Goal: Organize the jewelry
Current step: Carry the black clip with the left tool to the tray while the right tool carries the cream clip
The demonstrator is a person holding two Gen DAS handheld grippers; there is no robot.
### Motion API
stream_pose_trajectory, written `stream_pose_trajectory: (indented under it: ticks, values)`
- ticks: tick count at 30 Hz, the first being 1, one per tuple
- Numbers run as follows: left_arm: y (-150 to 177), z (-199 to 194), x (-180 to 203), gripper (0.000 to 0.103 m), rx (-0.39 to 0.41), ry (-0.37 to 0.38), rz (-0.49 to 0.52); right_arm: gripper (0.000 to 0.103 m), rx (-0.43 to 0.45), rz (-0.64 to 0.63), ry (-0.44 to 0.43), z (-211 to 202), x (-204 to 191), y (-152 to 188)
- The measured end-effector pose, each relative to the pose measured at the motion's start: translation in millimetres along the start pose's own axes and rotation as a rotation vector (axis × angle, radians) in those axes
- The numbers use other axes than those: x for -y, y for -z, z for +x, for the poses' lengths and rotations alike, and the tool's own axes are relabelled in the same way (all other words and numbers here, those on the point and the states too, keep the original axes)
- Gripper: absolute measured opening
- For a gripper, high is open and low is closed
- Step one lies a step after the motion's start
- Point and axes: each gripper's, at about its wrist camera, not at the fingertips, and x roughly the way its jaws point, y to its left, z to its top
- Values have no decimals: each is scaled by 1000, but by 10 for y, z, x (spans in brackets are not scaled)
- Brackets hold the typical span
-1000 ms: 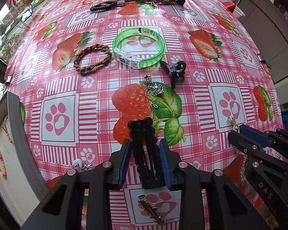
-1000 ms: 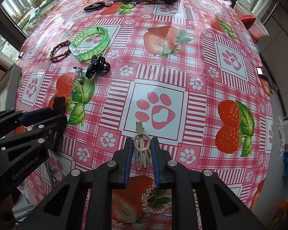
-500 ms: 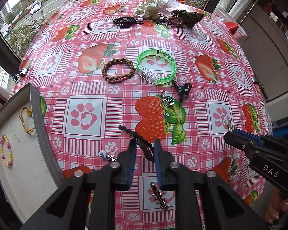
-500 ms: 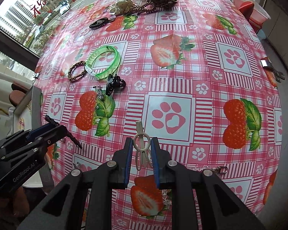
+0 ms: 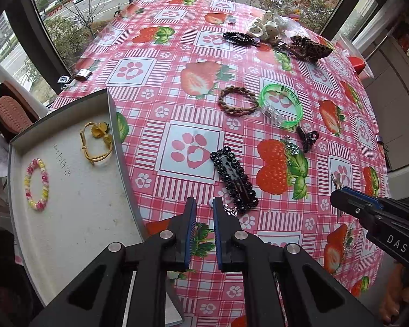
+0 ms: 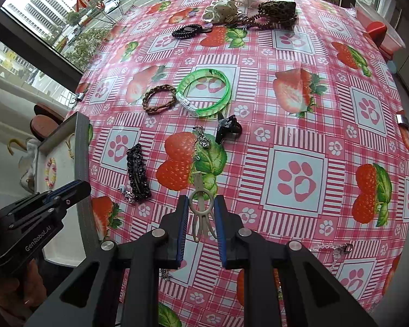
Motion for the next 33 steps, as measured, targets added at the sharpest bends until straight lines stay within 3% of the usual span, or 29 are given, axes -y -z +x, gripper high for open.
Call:
stream_pose_trajectory:
  ticks: [1,2,3,4,5,6,13,18,19,21,24,25,33]
  values:
    - [-6,23,-26,18,-10,11,-23,21,-4,-1,-2,13,-25,4]
    - [-13,51,-46,34,-21,13,-44,21,-6,-5,-3,21,-52,7]
    - [-17,79,-44,53,-28,5,-55,21,-7,-10,-3,24,-72,12]
    - [-22,91,-34,96,-23,-19,-59,21,-9,-13,-3,25,-83,21]
    - [-25,82,-12,103,-1,-51,-62,21,-10,-13,-3,28,-90,24]
    - [-31,77,19,103,19,-63,-55,21,-11,-12,-3,26,-89,30]
    - [-196,441,263,103,-55,-81,-32,21,-14,19,14,7,55,44]
    - [-272,748,406,87,-119,-82,-18,21,-14,39,24,-23,189,71]
    - [-279,789,429,78,-132,-88,-12,21,-14,44,26,-28,215,76]
    - [-283,820,469,77,-138,-106,-1,21,-14,54,29,-36,267,87]
    - [-285,791,527,56,-117,-110,20,21,-12,67,34,-42,331,98]
    - [-290,776,548,42,-110,-105,26,21,-12,72,33,-42,349,103]
    - [-276,563,463,40,-46,-13,-9,21,-5,87,26,-49,371,109]
